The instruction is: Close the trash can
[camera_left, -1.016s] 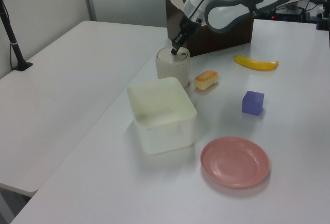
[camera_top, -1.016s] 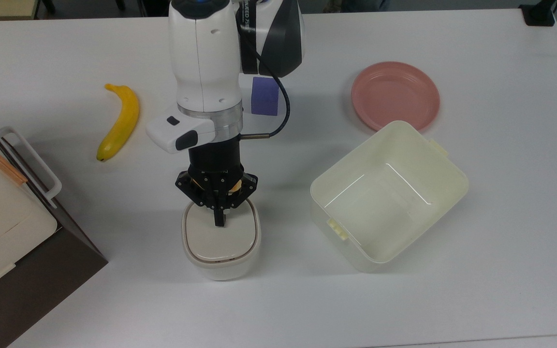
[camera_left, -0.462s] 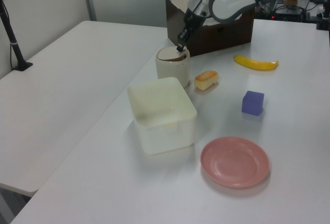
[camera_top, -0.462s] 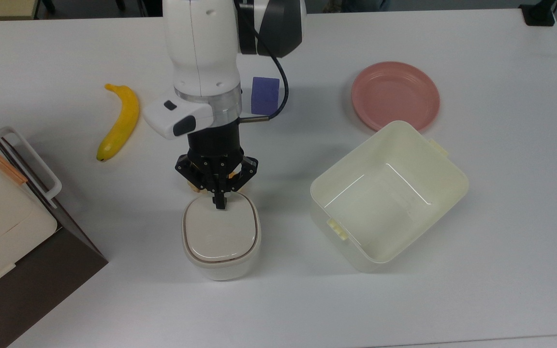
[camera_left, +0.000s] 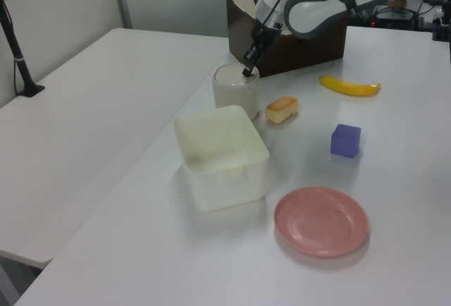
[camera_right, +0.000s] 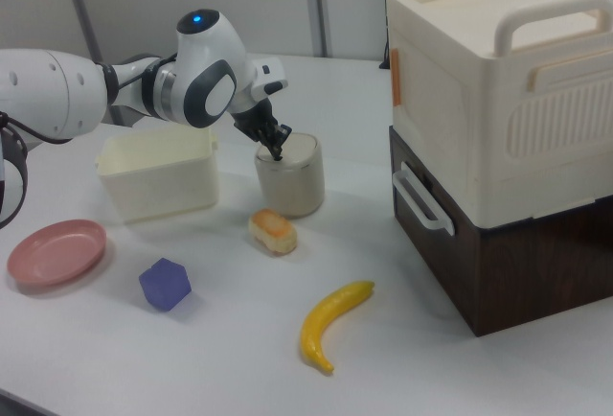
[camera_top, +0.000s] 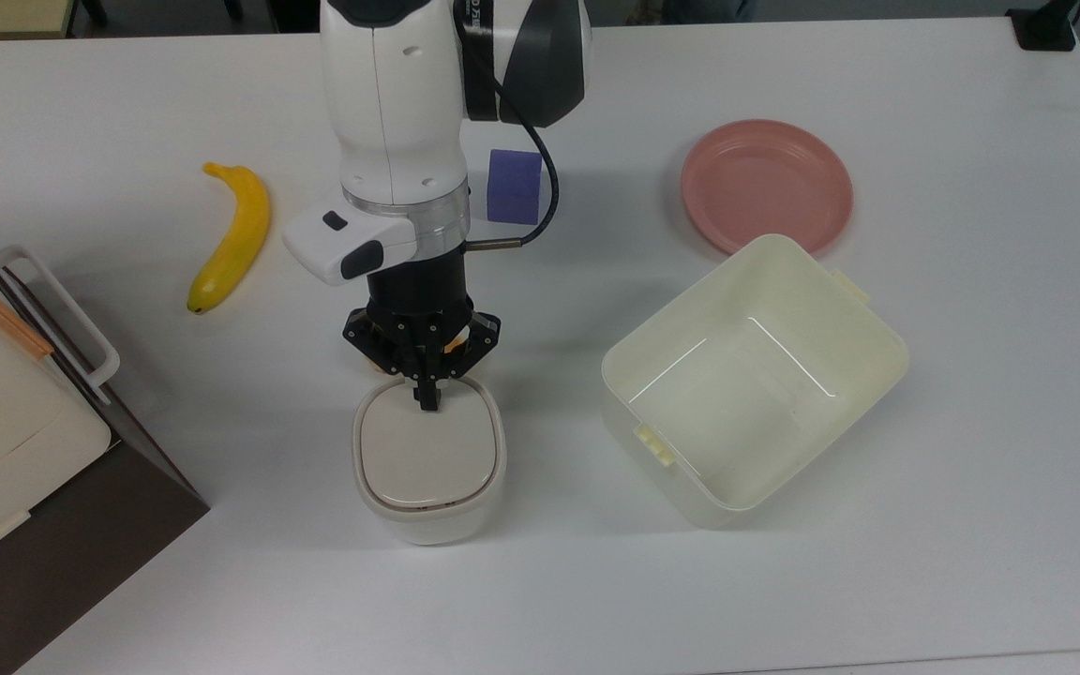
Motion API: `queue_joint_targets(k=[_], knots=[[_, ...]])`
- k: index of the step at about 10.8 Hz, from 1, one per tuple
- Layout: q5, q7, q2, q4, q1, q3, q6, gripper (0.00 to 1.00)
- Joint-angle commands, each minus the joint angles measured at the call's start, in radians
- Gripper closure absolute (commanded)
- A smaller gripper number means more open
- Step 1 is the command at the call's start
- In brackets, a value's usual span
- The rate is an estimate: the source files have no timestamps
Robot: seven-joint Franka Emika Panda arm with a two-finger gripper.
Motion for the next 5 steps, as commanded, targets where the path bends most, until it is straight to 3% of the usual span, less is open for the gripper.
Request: queue_joint_targets(k=[1, 2, 3, 4, 5], knots=[[0.021, -0.019, -0.1, -0.073, 0.012, -0.009, -0.028, 1.0], [0.021, -0.021, -0.151, -0.113, 0.015, -0.009, -0.078, 0.93], [0.02, -0.022, -0.196, -0.134, 0.017, -0.009, -0.167, 0.77], [0.012, -0.024, -0.24, -0.133, 0.015, -0.009, -0.303, 0.67], [0.008, -0.041, -0.283, -0.13, 0.014, -0.011, -0.44, 0.42]])
